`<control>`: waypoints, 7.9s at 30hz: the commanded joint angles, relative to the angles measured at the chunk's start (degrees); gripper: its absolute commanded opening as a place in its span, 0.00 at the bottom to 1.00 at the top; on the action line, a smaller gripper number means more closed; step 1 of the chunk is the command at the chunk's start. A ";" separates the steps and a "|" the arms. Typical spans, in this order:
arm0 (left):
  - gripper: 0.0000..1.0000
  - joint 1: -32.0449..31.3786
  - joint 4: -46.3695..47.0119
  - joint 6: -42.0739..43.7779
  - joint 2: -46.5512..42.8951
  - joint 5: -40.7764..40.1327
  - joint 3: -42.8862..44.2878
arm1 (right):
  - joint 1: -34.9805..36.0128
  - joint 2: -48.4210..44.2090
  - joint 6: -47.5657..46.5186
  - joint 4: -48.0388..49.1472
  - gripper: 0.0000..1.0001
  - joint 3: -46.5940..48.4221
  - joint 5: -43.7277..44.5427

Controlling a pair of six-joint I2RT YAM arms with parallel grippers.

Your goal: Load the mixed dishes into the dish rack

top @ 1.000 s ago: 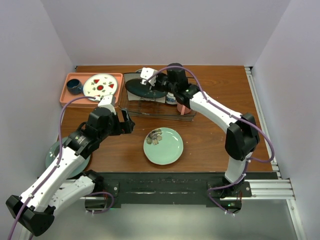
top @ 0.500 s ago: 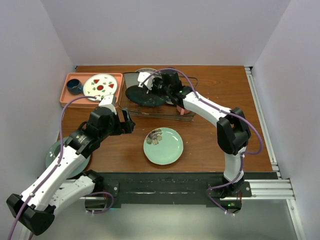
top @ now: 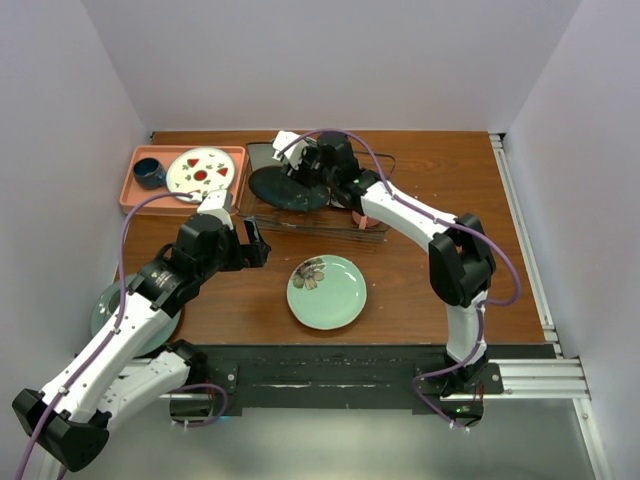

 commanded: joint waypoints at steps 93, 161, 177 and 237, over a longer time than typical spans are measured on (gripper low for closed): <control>0.11 -2.37 38.60 -2.34 25.01 24.86 -22.27 | -0.18 -51.11 76.44 0.44 0.51 -71.24 3.36; 0.13 -10.72 52.58 -3.40 32.74 17.92 -28.07 | -0.36 -66.85 90.95 5.01 0.58 -83.72 3.53; 0.16 -10.81 49.07 -3.40 28.71 16.87 -26.67 | -0.36 -68.68 89.02 -4.17 0.00 -77.94 5.37; 1.00 -10.37 -7.19 0.21 -5.49 -11.52 12.36 | 5.53 -33.62 -8.54 -3.24 0.00 -15.26 -2.37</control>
